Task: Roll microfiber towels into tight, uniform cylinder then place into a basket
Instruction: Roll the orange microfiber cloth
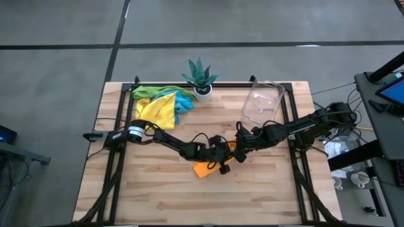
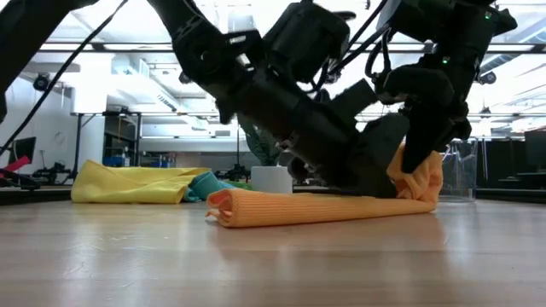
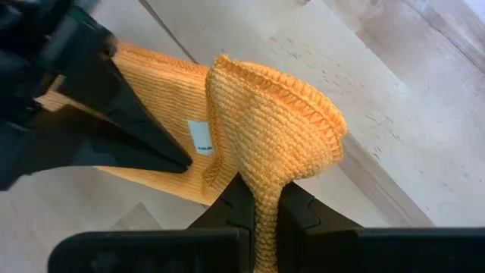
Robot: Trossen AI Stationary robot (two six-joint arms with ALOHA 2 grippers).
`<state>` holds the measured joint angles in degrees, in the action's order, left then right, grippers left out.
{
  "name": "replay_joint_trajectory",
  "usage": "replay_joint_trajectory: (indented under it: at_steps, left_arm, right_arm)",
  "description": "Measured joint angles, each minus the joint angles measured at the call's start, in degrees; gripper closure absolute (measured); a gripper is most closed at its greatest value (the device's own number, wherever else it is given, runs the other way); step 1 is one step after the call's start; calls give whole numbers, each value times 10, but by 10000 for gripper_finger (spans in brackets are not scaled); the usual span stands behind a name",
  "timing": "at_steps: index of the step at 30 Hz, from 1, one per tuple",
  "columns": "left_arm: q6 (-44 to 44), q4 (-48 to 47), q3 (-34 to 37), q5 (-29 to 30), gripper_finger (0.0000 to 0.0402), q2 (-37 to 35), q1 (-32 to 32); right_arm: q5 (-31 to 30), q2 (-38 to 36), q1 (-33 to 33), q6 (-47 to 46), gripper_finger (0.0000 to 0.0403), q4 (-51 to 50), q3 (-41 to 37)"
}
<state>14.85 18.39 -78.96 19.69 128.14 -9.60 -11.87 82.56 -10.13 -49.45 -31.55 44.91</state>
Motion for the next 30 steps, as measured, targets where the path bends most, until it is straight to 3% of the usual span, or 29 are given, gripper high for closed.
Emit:
replay_joint_trajectory:
  at_steps: [10,30]
  left_arm:
    - [7,-75,0,16,402,-17,0]
    - [27,-16,7,-5,402,14,21]
  right_arm:
    - [0,0,0,4,390,1,0]
    - [2,0,0,9,390,32,0]
